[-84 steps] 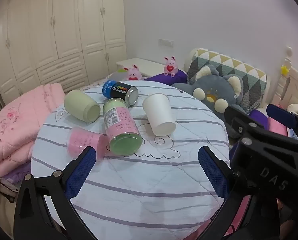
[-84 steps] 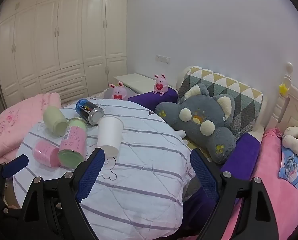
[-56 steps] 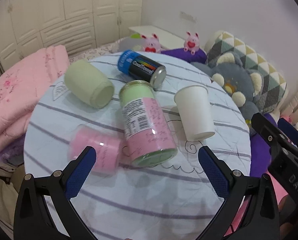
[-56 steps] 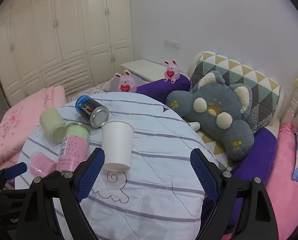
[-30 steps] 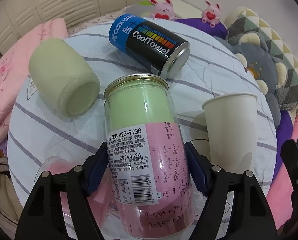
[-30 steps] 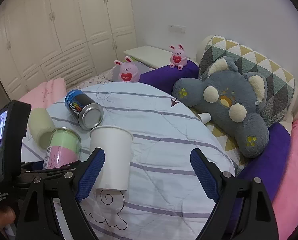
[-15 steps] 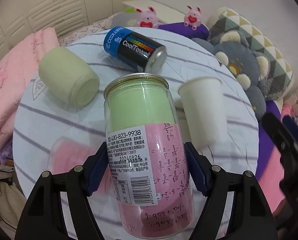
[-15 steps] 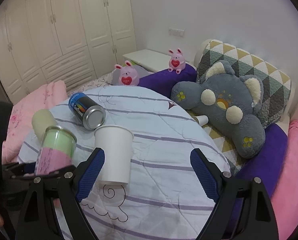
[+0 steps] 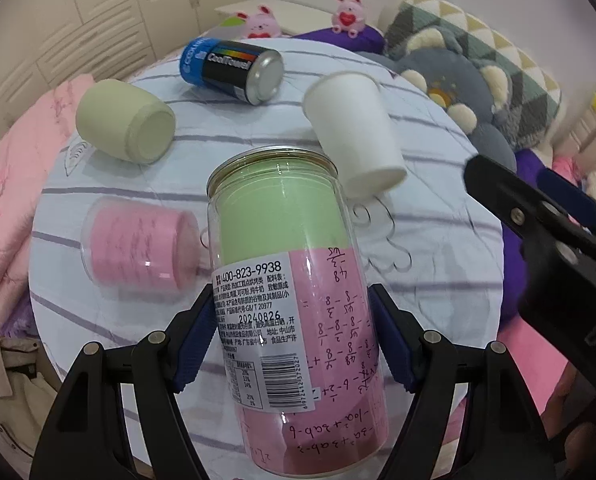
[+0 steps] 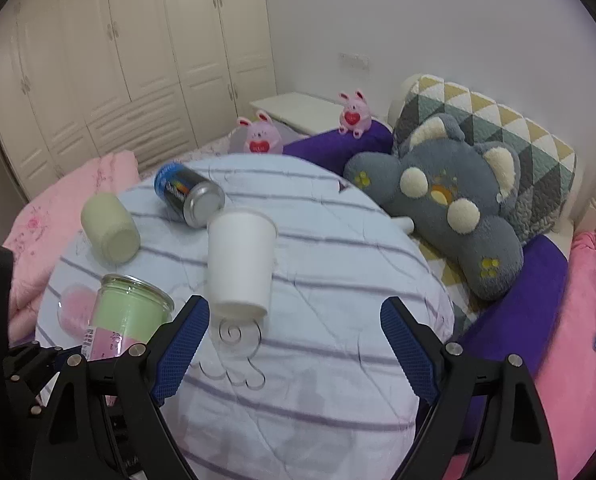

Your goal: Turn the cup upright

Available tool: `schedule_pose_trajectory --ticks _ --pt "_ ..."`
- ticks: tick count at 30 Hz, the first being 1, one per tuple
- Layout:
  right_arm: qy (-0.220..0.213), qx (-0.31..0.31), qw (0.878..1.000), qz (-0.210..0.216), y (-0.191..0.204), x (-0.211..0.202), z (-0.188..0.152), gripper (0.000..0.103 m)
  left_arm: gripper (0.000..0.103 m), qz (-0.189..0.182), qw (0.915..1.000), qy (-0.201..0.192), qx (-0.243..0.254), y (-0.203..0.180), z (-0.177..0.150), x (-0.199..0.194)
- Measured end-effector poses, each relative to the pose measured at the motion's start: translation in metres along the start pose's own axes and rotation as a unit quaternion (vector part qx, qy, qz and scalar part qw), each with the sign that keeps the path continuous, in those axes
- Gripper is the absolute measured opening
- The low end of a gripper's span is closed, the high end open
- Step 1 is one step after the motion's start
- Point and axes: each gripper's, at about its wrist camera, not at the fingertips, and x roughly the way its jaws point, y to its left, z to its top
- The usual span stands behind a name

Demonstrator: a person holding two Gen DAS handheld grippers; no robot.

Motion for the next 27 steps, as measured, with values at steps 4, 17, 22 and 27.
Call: schedule_pose_trajectory --ticks 4,17,22,27 --pt "0.001 -0.008 1.000 -0.002 0.005 -0.003 -0.007 0.089 0.075 0.009 0.9999 0.000 0.005 -0.003 -0.009 0.001" --pt "0.035 0.006 0.999 0.041 0.016 -0.011 -0.009 0.089 0.095 0.007 0.9986 -0.048 0.021 0.004 -0.032 -0.030" --pt "0.041 -0.001 0.997 0.058 0.035 -0.018 -0.011 0.089 0.095 -0.005 0.9981 -0.060 0.011 0.016 -0.044 -0.039" --pt "0.059 -0.009 0.996 0.070 0.053 -0.017 -0.017 0.089 0.095 -0.004 0.9985 -0.054 0.004 0.030 -0.055 -0.039"
